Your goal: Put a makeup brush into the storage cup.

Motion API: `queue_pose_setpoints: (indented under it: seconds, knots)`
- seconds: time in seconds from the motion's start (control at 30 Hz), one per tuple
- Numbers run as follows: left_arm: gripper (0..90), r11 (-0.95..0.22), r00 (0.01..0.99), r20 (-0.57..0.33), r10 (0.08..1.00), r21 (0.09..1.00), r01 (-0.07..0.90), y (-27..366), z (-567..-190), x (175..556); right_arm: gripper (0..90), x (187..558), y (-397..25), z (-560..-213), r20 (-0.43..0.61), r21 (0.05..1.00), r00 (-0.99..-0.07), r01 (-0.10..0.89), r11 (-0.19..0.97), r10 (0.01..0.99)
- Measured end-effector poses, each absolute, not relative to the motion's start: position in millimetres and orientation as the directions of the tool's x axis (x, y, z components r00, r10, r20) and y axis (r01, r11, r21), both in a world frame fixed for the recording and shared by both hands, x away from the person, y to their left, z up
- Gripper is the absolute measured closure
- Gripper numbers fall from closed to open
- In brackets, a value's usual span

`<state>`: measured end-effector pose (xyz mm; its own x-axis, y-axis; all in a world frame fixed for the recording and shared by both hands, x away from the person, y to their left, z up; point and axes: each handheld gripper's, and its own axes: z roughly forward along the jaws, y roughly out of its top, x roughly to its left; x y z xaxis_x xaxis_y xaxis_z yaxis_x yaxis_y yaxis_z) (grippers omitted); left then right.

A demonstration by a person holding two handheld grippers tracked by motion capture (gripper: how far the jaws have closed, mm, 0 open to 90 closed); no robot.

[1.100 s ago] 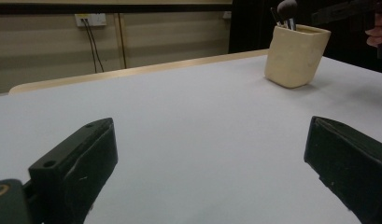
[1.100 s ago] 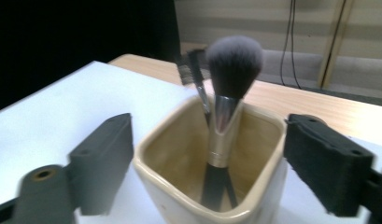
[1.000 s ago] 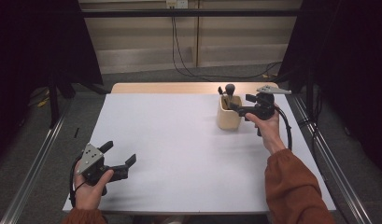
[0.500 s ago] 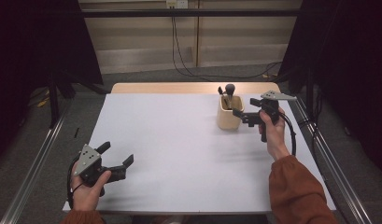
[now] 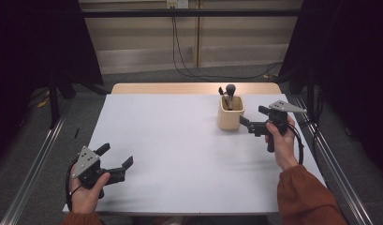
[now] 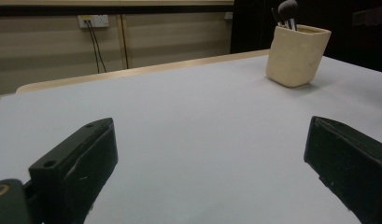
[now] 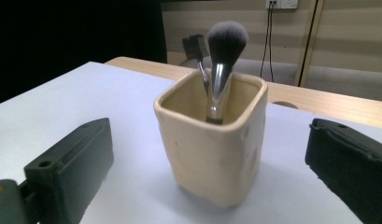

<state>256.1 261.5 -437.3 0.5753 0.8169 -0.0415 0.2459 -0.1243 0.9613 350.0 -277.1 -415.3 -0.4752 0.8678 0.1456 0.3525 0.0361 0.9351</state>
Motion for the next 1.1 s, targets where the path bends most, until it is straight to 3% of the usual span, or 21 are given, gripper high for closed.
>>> queue_pose_setpoints:
  seconds: [0.63, 1.1]
  knots:
    - [2.9, -0.116, 0.566, -0.042, 0.823, 0.964, 0.240, 262.1, -434.2, 250.1, 0.0, 302.5, -286.5, -424.3, 0.096, 0.956, -0.418, 0.293, 0.034, 0.903]
    - [2.8, -0.108, 0.568, -0.055, 0.822, 0.962, 0.250, 261.2, -433.2, 246.0, 0.0, 269.7, -289.5, -433.3, 0.089, 0.954, -0.432, 0.295, 0.048, 0.897]
